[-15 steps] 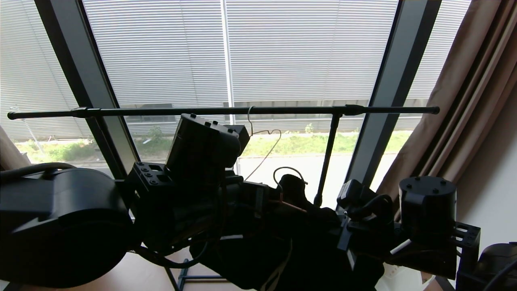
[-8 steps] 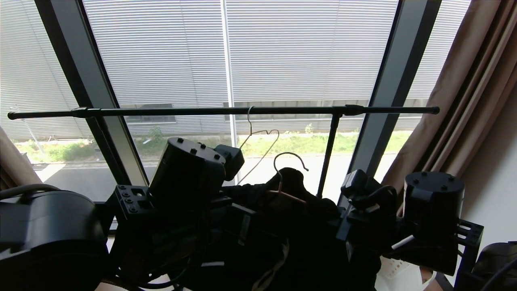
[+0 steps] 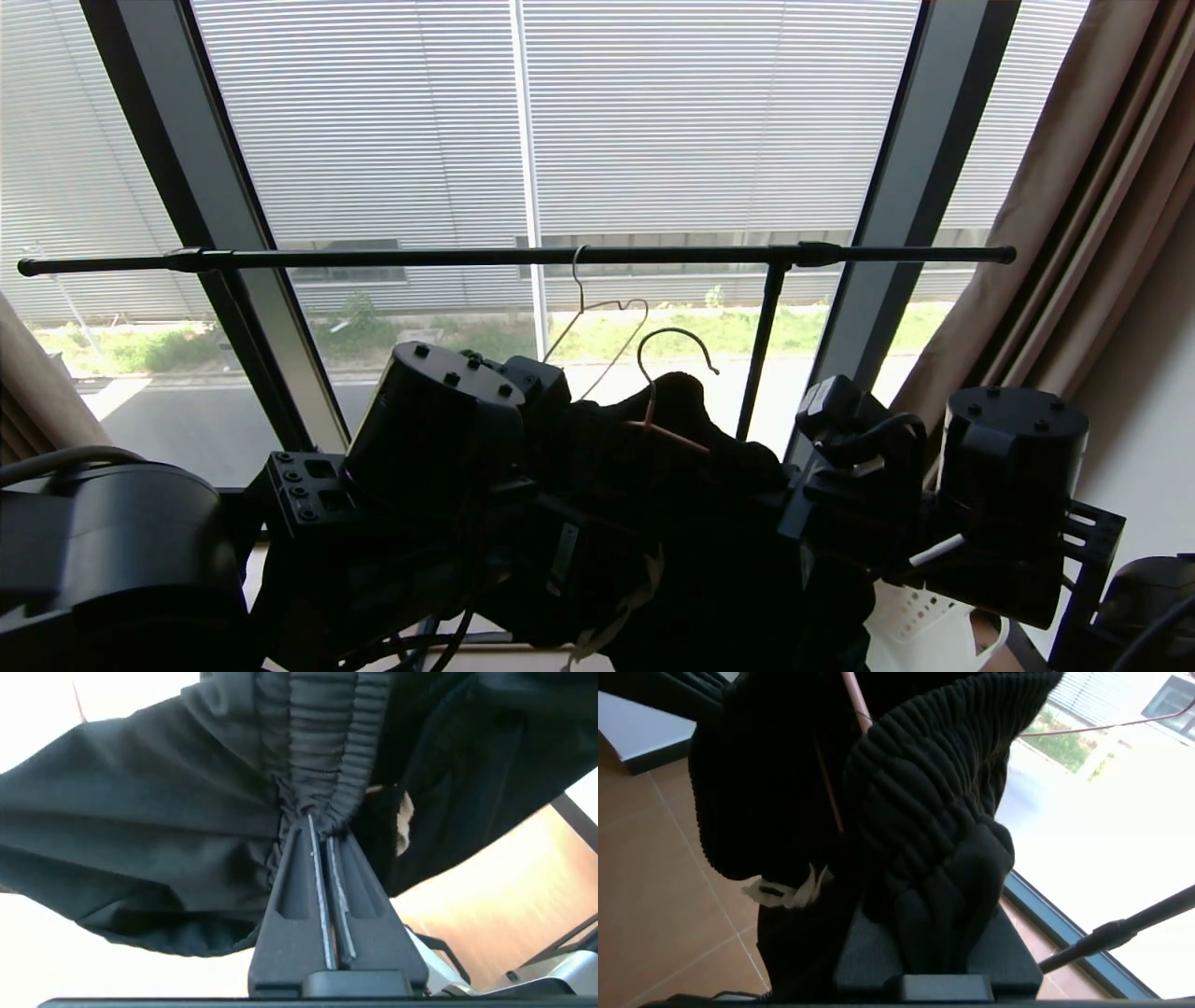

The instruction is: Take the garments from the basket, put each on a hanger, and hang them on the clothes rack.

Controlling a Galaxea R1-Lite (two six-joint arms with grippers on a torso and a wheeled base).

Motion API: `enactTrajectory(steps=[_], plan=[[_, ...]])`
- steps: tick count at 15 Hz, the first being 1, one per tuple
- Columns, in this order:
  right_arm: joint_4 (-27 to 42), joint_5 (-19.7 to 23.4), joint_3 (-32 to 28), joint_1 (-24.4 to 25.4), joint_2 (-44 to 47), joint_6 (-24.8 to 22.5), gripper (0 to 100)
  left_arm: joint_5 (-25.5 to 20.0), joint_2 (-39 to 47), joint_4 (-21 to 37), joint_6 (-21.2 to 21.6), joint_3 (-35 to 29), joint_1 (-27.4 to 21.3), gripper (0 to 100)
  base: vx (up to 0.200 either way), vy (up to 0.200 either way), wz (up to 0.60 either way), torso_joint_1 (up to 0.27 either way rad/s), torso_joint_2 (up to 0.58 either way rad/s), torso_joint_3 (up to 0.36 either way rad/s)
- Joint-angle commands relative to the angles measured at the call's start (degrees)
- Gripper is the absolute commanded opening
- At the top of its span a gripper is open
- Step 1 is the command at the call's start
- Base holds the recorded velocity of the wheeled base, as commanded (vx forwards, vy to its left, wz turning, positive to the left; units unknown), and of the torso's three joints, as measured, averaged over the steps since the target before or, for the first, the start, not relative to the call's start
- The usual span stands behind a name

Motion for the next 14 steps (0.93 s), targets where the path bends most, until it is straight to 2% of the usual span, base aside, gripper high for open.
enactTrajectory(steps=[1, 5, 6, 12, 14], plan=[[-0.5, 0.5, 0.4, 0.0, -0.2, 0.2, 0, -0.1, 0.3, 0.0, 0.0, -0.1, -0.2, 0, 0.0, 0.0, 0.0, 0.0, 0.0, 0.0], [-0.9, 3.3, 1.2, 0.1, -1.0, 0.4, 0, -0.2, 1.9, -1.0, -0.1, -0.3, -0.4, 0, 0.0, 0.0, 0.0, 0.0, 0.0, 0.0], [-0.9, 3.6, 1.3, 0.1, -1.0, 0.4, 0, -0.2, 2.3, -2.2, -0.1, -0.1, -0.4, 100, 0.0, 0.0, 0.0, 0.0, 0.0, 0.0], [-0.9, 3.7, 1.2, 0.0, -0.6, 0.4, 0, -0.2, 1.4, -5.7, 0.5, 1.5, -0.4, 100, 0.0, 0.0, 0.0, 0.0, 0.0, 0.0], [-0.9, 3.9, 1.0, -1.6, 0.1, 0.4, 0, -0.2, -0.5, -6.1, 1.5, 2.3, -0.5, 100, 0.0, 0.0, 0.0, 0.0, 0.0, 0.0]])
